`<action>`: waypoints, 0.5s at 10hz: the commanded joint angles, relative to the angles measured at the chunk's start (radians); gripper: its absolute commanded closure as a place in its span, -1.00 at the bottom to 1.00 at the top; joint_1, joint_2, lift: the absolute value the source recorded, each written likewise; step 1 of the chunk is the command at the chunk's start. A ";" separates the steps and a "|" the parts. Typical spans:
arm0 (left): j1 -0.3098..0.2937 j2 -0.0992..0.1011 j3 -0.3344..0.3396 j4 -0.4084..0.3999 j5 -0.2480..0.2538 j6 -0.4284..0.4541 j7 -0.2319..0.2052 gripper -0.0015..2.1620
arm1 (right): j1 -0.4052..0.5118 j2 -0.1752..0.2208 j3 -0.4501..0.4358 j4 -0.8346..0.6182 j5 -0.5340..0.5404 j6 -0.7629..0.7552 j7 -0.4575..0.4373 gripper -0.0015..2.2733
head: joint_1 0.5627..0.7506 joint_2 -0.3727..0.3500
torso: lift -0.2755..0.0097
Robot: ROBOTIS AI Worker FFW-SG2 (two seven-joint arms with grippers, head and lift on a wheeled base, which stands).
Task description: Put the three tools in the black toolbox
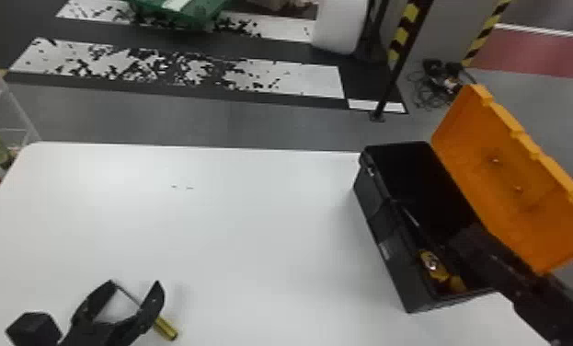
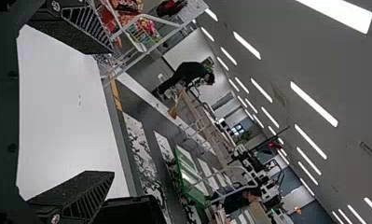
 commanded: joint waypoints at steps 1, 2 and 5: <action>-0.011 -0.003 -0.005 -0.001 -0.006 0.029 0.001 -0.92 | 0.000 0.002 -0.001 -0.002 0.000 0.001 0.000 -0.93 | 0.41 -0.38 | 0.54; -0.014 -0.003 -0.007 -0.004 -0.008 0.038 0.001 -0.92 | 0.000 0.002 -0.001 -0.003 0.000 0.001 0.000 -0.93 | 0.41 -0.38 | 0.54; -0.026 -0.003 -0.011 -0.025 -0.028 0.136 0.001 -0.92 | 0.003 0.002 -0.001 -0.006 0.003 0.001 -0.003 -0.93 | 0.41 -0.42 | 0.54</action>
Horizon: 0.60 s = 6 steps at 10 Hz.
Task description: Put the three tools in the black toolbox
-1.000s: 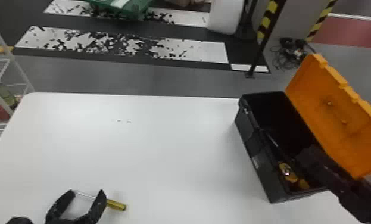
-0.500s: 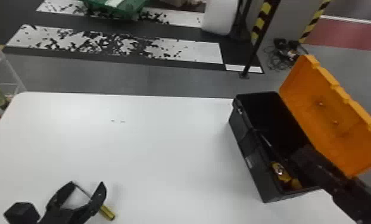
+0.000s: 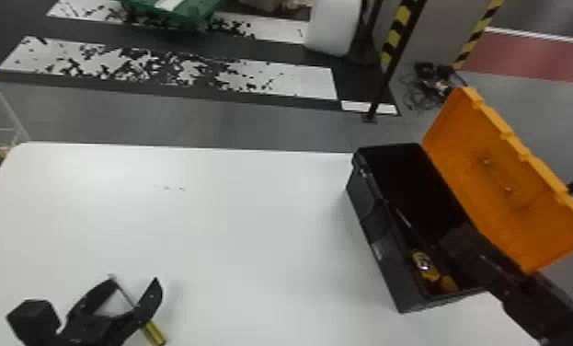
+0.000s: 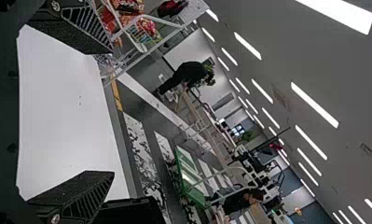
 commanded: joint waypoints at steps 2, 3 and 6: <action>-0.012 -0.003 -0.019 -0.037 -0.021 0.071 0.008 -0.92 | 0.004 0.000 -0.001 0.000 0.002 0.000 0.000 -0.93 | 0.41 -0.45 | 0.54; -0.014 -0.003 -0.028 -0.049 -0.028 0.083 0.017 -0.92 | 0.006 0.000 -0.002 0.000 0.000 0.000 0.000 -0.93 | 0.41 -0.48 | 0.54; -0.014 -0.003 -0.056 -0.128 -0.058 0.151 0.048 -0.92 | 0.006 0.000 -0.009 -0.005 0.000 0.006 -0.002 -0.93 | 0.41 -0.56 | 0.54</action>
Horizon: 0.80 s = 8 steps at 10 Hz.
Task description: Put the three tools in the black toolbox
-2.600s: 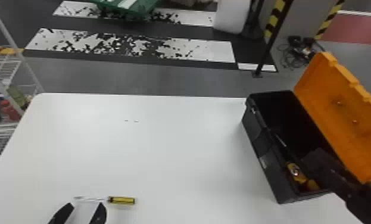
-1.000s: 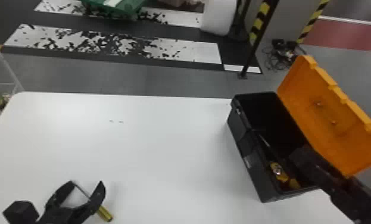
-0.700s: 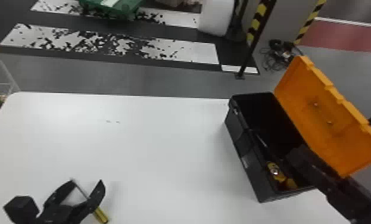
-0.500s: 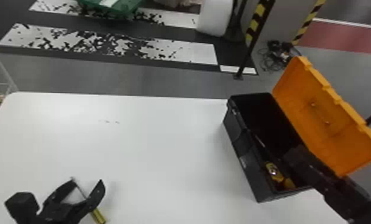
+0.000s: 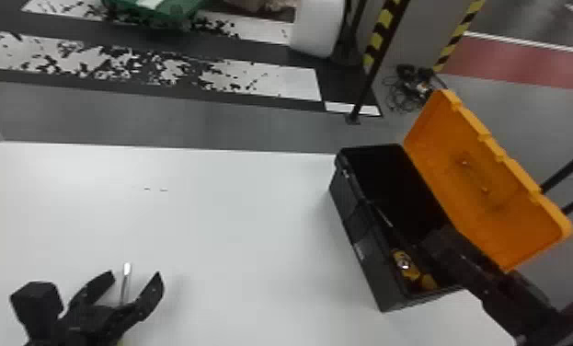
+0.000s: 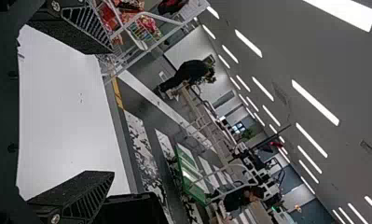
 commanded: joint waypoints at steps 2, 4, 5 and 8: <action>0.004 -0.002 -0.004 -0.069 -0.012 0.065 0.008 -0.92 | -0.005 0.000 0.000 -0.001 0.005 0.005 -0.003 -0.93 | 0.41 -0.58 | 0.54; 0.030 -0.002 -0.007 -0.158 -0.015 0.108 0.021 -0.92 | -0.021 -0.003 0.000 -0.001 0.014 0.027 -0.008 -0.93 | 0.41 -0.58 | 0.54; 0.063 -0.002 -0.012 -0.262 -0.015 0.188 0.041 -0.92 | -0.027 -0.003 0.000 -0.001 0.018 0.039 -0.009 -0.93 | 0.41 -0.58 | 0.54; 0.185 -0.002 -0.062 -0.603 -0.040 0.562 0.161 -0.92 | -0.042 -0.006 0.007 0.011 0.021 0.039 -0.014 -0.93 | 0.41 -0.61 | 0.54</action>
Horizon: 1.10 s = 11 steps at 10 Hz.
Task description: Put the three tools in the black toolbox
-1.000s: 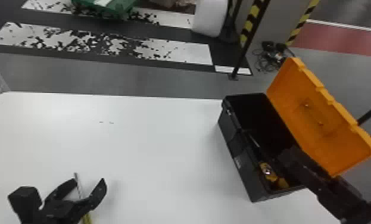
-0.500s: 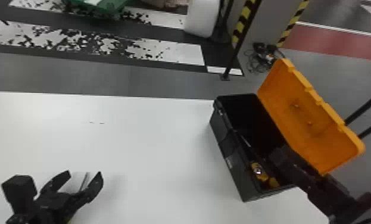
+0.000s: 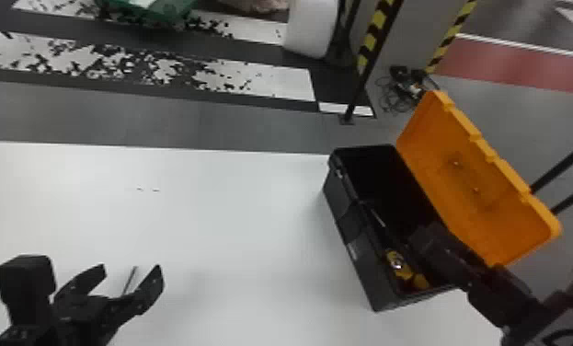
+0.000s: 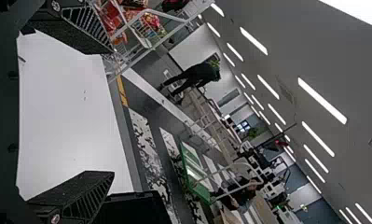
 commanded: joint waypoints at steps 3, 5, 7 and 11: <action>0.092 -0.003 0.013 -0.259 -0.041 0.581 0.089 -0.92 | -0.017 -0.016 0.010 0.049 -0.014 -0.013 0.006 -0.93 | 0.41 -0.72 | 0.54; 0.127 -0.003 0.063 -0.402 -0.036 0.839 0.094 -0.92 | -0.025 -0.031 0.022 0.075 -0.017 -0.022 0.011 -0.93 | 0.41 -0.74 | 0.54; 0.147 -0.003 0.114 -0.557 -0.008 1.033 0.131 -0.92 | -0.027 -0.043 0.021 0.092 -0.027 -0.025 0.015 -0.93 | 0.41 -0.71 | 0.54; -0.043 -0.003 0.205 -0.586 -0.064 1.033 0.000 -0.92 | -0.027 -0.057 0.021 0.113 -0.044 -0.046 0.026 -0.93 | 0.41 -0.57 | 0.54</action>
